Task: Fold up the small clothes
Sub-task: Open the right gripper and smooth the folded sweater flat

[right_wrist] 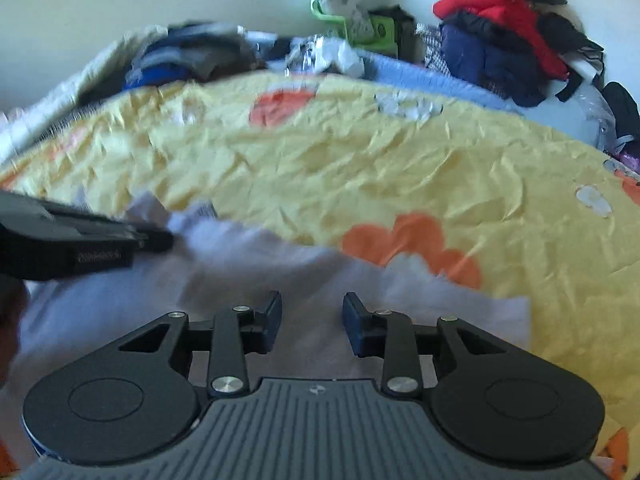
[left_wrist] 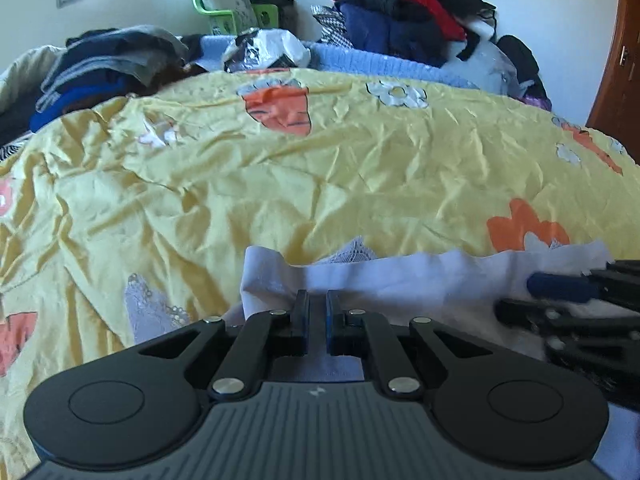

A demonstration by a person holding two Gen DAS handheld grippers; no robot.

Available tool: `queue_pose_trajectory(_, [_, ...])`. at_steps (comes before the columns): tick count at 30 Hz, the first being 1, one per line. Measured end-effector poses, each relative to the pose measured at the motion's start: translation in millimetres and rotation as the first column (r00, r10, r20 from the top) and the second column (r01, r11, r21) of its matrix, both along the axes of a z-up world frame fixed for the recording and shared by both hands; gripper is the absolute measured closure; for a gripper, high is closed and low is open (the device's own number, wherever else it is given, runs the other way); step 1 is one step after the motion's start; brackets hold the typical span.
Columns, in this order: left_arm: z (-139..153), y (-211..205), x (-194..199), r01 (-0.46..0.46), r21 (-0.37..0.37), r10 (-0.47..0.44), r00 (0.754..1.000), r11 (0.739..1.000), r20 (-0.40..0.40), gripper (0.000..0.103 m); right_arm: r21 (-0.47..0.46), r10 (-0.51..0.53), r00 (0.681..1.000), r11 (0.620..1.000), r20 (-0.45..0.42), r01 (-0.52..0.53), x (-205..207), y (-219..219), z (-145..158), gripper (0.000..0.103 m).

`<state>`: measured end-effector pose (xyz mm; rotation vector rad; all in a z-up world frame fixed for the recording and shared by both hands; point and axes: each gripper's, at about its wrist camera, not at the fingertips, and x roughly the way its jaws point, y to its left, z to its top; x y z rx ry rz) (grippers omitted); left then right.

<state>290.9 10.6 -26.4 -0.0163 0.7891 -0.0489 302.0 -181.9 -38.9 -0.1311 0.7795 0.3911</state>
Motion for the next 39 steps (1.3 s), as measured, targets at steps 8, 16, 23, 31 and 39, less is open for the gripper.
queue_pose_trajectory(8, [2.0,6.7,-39.1,0.046,-0.054,-0.046,0.999,0.997,0.009,0.084,0.007,0.04,0.998,0.999,0.047,-0.041,-10.4,34.3,11.1,0.061])
queue_pose_trajectory(16, [7.6,5.7,-66.8,0.075,-0.008,-0.075,0.996,0.997,0.049,0.058,0.038,-0.094,0.992,0.995,0.083,0.091,-6.0,33.7,14.6,0.05])
queue_pose_trajectory(23, [9.1,1.1,-91.6,0.092,0.018,-0.093,0.992,0.996,0.086,0.045,0.07,-0.092,0.992,0.994,0.083,0.087,-81.6,-0.5,27.5,0.043])
queue_pose_trajectory(31, [-0.2,-7.3,-105.5,0.106,0.057,-0.11,0.991,0.993,0.071,0.039,0.016,-0.151,0.987,0.988,0.057,0.151,-117.4,-12.7,4.6,0.038])
queue_pose_trajectory(39, [-1.8,-7.8,-118.0,0.117,0.077,-0.122,0.99,0.99,0.064,0.035,-0.04,-0.161,0.982,0.985,0.096,0.165,-139.9,-7.8,3.0,0.029])
